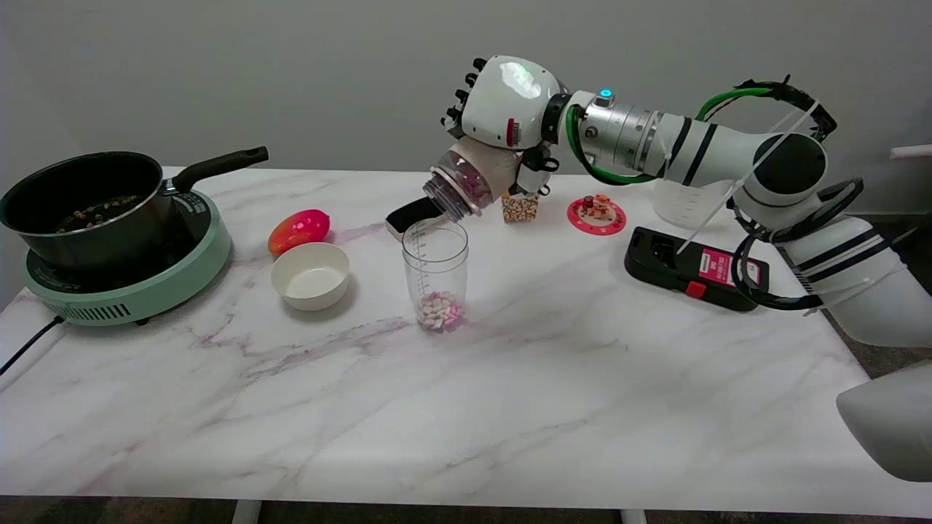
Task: Place the bottle onto the table.
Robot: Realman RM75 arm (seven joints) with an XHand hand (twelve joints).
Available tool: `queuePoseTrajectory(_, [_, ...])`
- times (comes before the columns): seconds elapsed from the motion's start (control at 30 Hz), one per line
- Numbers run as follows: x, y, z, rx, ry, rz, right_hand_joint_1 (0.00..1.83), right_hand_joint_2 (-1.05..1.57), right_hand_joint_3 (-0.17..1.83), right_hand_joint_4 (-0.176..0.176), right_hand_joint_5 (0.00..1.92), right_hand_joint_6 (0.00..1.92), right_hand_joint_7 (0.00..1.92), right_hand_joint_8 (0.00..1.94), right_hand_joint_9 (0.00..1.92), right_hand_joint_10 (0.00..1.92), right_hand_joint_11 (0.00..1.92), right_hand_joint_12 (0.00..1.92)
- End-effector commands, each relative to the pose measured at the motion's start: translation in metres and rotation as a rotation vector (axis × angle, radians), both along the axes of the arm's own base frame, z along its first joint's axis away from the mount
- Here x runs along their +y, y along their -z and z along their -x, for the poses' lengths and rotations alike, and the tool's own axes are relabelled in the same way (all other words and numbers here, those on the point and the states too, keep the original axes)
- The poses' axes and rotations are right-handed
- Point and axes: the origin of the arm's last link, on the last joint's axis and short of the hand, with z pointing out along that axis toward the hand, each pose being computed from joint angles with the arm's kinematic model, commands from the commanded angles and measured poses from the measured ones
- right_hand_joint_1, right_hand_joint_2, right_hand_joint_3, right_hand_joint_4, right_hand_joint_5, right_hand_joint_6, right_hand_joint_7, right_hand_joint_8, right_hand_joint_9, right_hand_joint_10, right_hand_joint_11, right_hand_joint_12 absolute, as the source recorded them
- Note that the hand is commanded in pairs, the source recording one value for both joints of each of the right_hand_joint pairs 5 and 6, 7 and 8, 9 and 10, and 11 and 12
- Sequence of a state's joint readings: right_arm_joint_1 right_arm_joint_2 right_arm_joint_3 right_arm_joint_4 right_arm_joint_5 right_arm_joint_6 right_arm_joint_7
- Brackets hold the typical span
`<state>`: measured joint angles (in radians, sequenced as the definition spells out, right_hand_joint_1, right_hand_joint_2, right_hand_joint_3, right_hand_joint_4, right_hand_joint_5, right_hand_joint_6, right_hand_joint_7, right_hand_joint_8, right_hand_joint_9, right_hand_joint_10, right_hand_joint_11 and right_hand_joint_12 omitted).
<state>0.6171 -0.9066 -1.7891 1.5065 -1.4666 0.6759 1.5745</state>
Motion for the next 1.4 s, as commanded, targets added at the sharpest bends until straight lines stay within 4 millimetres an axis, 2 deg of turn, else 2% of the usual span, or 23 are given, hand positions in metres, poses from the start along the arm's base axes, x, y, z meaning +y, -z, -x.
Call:
queuePoseTrajectory(0.03, [0.004, 0.000, -0.005, 0.015, -0.018, -0.008, 1.49, 1.08, 0.83, 0.000, 1.83, 1.83, 1.59, 1.59, 1.44, 1.44, 1.23, 1.23])
queuePoseTrajectory(0.47, [0.005, 0.000, -0.002, -0.017, -0.016, 0.008, 1.49, 1.09, 0.84, 0.000, 1.83, 1.83, 1.59, 1.59, 1.44, 1.44, 1.23, 1.23])
queuePoseTrajectory(0.83, [0.011, -0.015, 0.031, -0.222, 0.049, 0.122, 1.49, 1.08, 0.84, 0.000, 1.82, 1.82, 1.59, 1.59, 1.44, 1.44, 1.22, 1.22])
queuePoseTrajectory(1.0, [0.014, -0.029, 0.040, -0.338, 0.078, 0.192, 1.50, 1.07, 0.84, 0.000, 1.82, 1.82, 1.59, 1.59, 1.45, 1.45, 1.22, 1.22])
queuePoseTrajectory(1.17, [0.020, -0.051, 0.051, -0.439, 0.092, 0.294, 1.50, 1.08, 0.83, 0.000, 1.82, 1.82, 1.59, 1.59, 1.45, 1.45, 1.23, 1.23])
queuePoseTrajectory(1.4, [0.030, -0.078, 0.050, -0.533, 0.077, 0.387, 1.49, 1.09, 0.82, 0.000, 1.83, 1.83, 1.60, 1.60, 1.46, 1.46, 1.23, 1.23])
